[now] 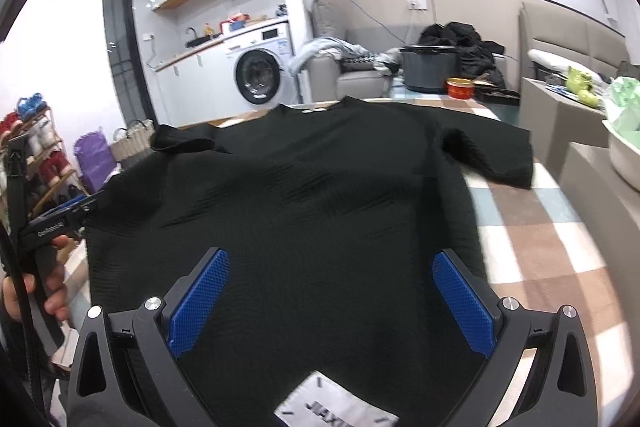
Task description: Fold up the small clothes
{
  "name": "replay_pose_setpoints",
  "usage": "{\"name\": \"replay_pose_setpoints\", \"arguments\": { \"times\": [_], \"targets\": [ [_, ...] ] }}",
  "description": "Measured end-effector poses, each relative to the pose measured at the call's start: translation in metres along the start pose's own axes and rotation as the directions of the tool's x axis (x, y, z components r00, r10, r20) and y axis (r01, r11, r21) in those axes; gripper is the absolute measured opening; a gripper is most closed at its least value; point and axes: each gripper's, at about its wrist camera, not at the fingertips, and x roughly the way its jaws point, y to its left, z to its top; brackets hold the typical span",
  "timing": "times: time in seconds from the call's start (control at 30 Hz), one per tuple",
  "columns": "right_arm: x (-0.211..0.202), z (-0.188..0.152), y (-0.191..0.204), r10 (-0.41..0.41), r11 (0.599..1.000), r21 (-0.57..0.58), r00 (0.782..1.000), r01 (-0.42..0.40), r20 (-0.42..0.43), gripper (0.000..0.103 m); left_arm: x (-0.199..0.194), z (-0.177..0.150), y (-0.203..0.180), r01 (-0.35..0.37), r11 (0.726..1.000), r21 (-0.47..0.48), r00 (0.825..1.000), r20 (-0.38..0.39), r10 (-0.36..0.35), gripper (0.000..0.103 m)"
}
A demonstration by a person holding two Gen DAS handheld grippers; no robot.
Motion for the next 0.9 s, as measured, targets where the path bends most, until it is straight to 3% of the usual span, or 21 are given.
{"name": "replay_pose_setpoints", "arguments": {
  "times": [0.17,0.33,0.4,0.53,0.6,0.7,0.77,0.83,0.9],
  "targets": [
    [-0.016,-0.003,-0.008,0.038,0.999,0.017,0.999,-0.037,-0.036,0.103,-0.002,0.003,0.038,-0.050,0.994,-0.092,0.998,-0.028,0.048,0.102],
    [-0.026,-0.007,-0.020,0.059,0.998,0.019,0.997,-0.058,-0.054,0.103,-0.005,0.004,0.063,-0.092,0.992,-0.088,0.996,-0.026,0.090,0.100],
    [-0.026,-0.007,-0.025,0.046,0.999,0.017,0.997,-0.046,-0.062,0.103,0.003,0.005,0.063,-0.076,0.994,-0.074,0.996,-0.052,0.073,0.085],
    [-0.023,-0.009,-0.039,0.029,0.999,0.045,0.995,-0.025,-0.092,0.103,0.018,0.006,0.054,-0.034,0.998,-0.048,0.996,-0.086,0.029,0.068],
    [-0.018,-0.011,-0.049,0.034,0.996,0.091,0.990,-0.021,-0.140,0.103,0.023,0.004,0.043,-0.017,1.000,-0.019,0.994,-0.106,0.015,0.025],
    [-0.014,-0.014,-0.061,0.055,0.988,0.153,0.984,-0.029,-0.171,0.103,0.022,-0.001,0.033,0.008,1.000,0.002,0.994,-0.107,-0.008,0.011],
    [-0.010,-0.016,-0.068,0.066,0.983,0.180,0.979,-0.030,-0.195,0.102,0.015,-0.002,0.026,0.028,1.000,0.010,0.995,-0.099,-0.027,0.009],
    [-0.008,-0.017,-0.070,0.079,0.980,0.194,0.976,-0.039,-0.204,0.093,0.005,-0.001,0.020,0.039,0.999,0.018,0.996,-0.077,-0.038,0.008],
    [-0.005,-0.018,-0.071,0.073,0.982,0.189,0.973,-0.031,-0.220,0.075,-0.003,-0.002,0.016,0.047,0.999,0.025,0.997,-0.069,-0.045,0.008]
  ]
}}
